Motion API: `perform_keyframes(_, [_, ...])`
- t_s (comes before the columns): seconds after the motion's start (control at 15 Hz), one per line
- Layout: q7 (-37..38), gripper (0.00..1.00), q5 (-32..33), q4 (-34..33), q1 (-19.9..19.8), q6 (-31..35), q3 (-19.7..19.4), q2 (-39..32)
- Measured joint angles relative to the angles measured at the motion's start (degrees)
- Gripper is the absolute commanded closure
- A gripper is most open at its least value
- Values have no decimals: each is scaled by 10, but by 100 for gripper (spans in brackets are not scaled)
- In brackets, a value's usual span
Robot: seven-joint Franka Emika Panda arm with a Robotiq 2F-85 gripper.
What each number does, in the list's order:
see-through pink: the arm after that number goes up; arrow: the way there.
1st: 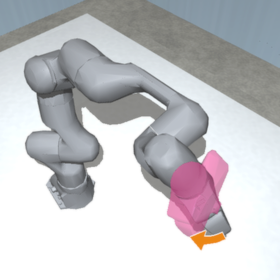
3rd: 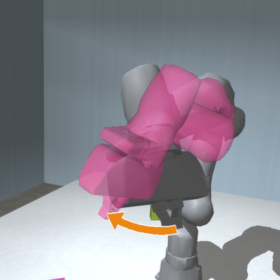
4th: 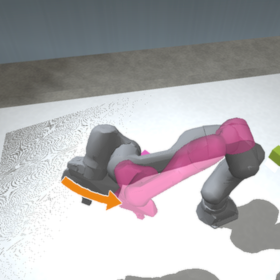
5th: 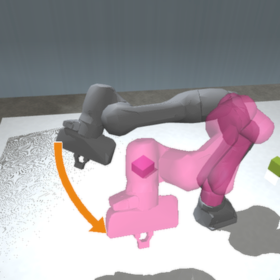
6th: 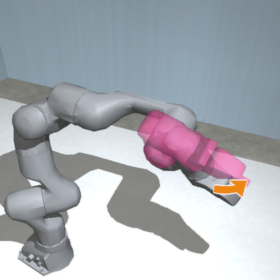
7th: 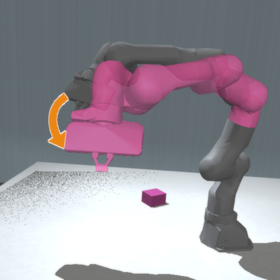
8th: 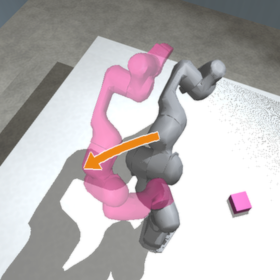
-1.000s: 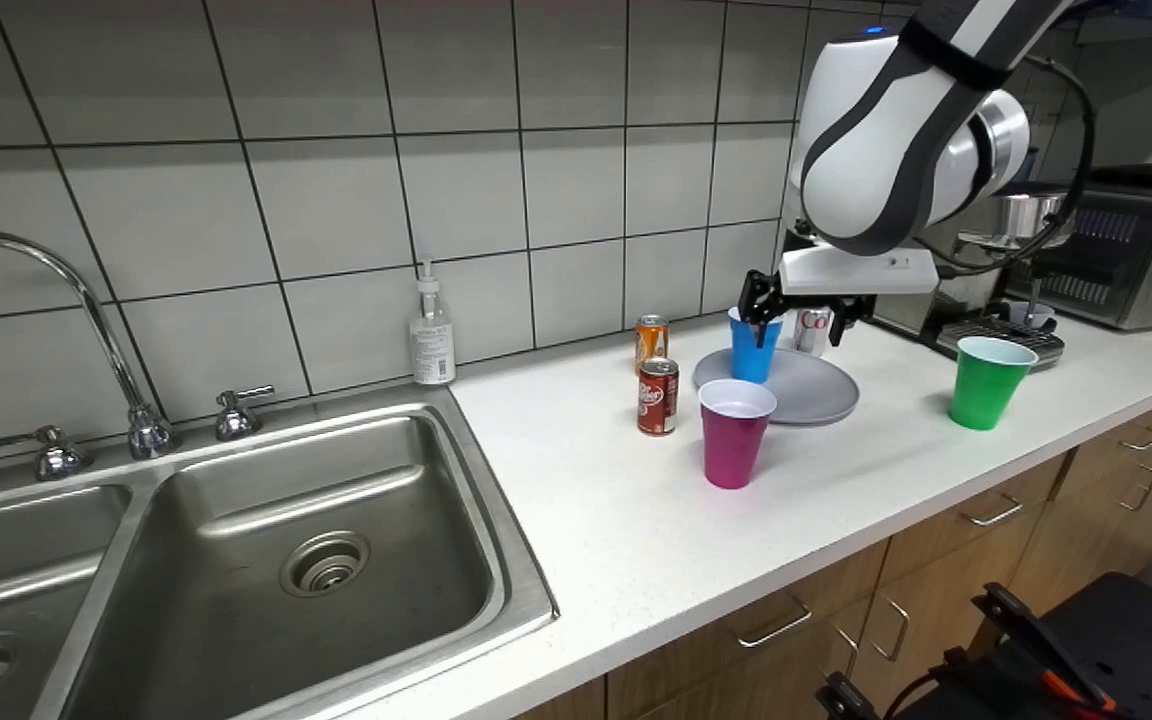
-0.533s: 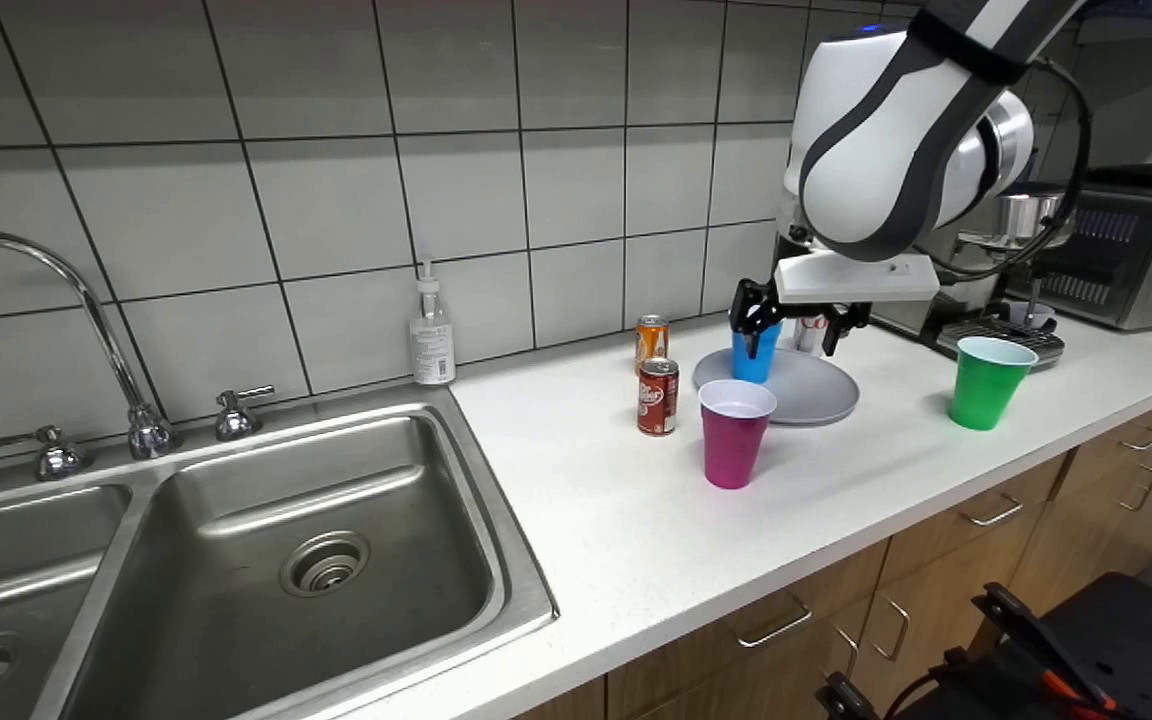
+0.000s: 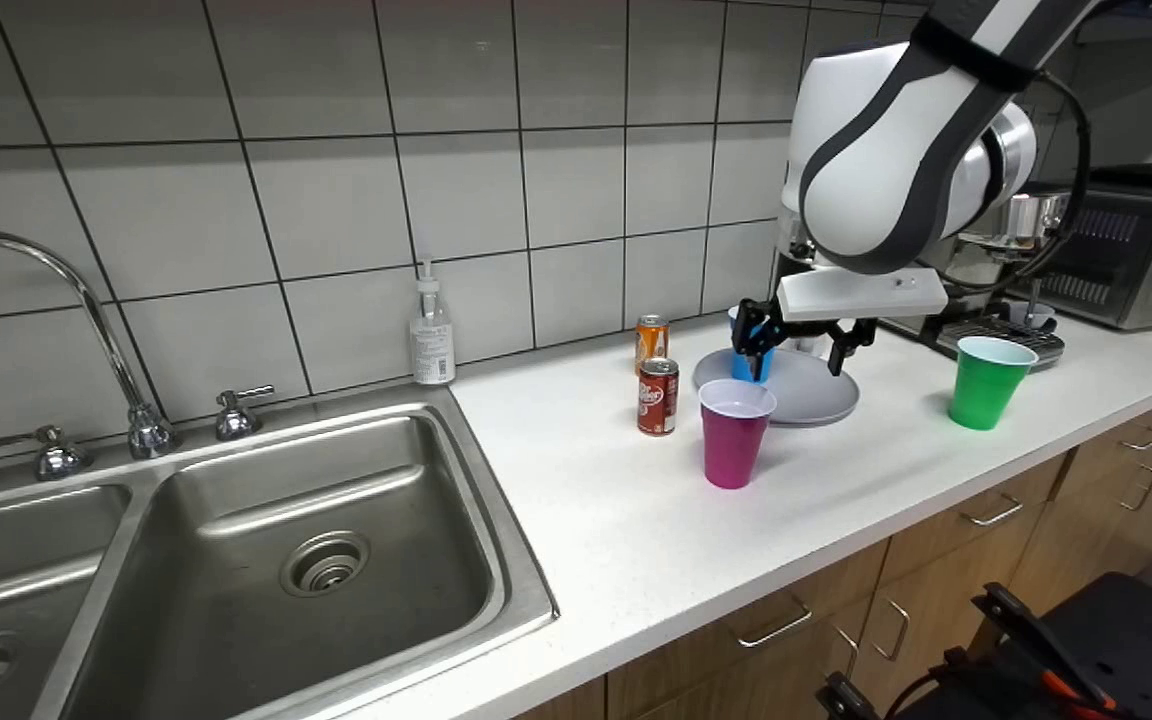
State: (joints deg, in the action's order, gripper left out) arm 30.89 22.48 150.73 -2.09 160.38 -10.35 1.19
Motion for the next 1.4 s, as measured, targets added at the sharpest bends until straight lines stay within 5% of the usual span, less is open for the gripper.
perform_keyframes(1.4, [-38, 0, -42, -27, -3, -30, 22, -45])
